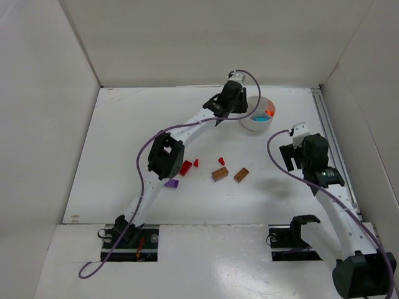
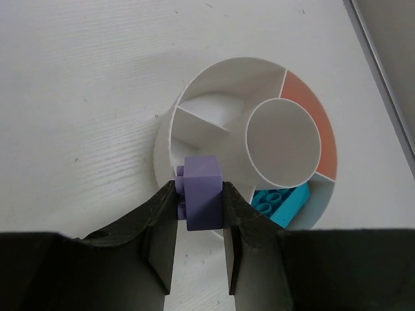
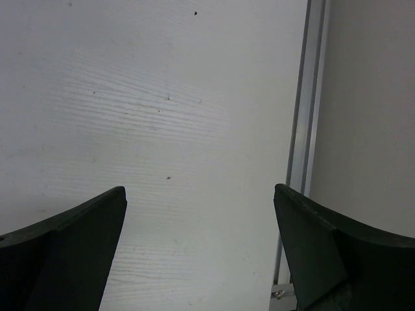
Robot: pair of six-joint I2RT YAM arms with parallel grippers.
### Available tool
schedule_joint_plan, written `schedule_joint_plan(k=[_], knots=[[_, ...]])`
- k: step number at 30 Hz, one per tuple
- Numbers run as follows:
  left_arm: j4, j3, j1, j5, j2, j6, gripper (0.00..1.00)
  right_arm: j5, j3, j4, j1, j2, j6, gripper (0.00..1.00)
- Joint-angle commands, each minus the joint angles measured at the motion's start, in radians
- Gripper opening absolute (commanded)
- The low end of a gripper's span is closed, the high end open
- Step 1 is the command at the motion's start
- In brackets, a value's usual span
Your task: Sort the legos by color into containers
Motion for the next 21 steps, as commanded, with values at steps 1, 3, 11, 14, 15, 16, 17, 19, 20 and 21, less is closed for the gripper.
schedule_joint_plan(k=[1, 3, 11, 14, 15, 16, 17, 19, 20, 21], knots=[[0.086, 0.063, -0.002, 0.067, -0.033, 0.005, 0.13, 0.001, 0.007, 0.039, -0.006, 0.009, 0.009, 1.0], [0.098, 0.063, -0.002, 0.079, -0.033, 0.005, 0.15, 0.001, 0.007, 0.039, -0.006, 0.009, 0.009, 1.0], [0.112, 0.054, -0.002, 0.079, -0.024, 0.005, 0.43, -0.008, 0.007, 0.039, -0.006, 0.009, 0.009, 1.0], [0.103, 0.042, -0.002, 0.068, -0.036, 0.005, 0.58, -0.008, 0.007, 0.039, -0.006, 0.009, 0.009, 1.0], [0.103, 0.03, -0.002, 0.059, -0.05, 0.005, 0.62, -0.008, 0.007, 0.039, -0.006, 0.009, 0.009, 1.0], [0.103, 0.03, -0.002, 0.059, -0.068, 0.005, 0.65, -0.008, 0.007, 0.039, -0.006, 0.009, 0.009, 1.0], [0.103, 0.014, -0.002, 0.059, -0.079, 0.005, 0.71, -0.008, 0.007, 0.039, -0.006, 0.009, 0.009, 1.0], [0.094, -0.012, -0.002, 0.059, -0.122, 0.017, 0.76, -0.02, 0.007, 0.049, -0.006, 0.0, -0.016, 1.0], [0.094, -0.041, -0.002, 0.049, -0.142, 0.018, 0.8, -0.046, 0.007, 0.058, -0.006, 0.0, -0.029, 1.0], [0.094, -0.062, -0.002, 0.048, -0.165, 0.018, 0.89, -0.099, -0.002, 0.087, -0.006, -0.014, -0.042, 1.0]])
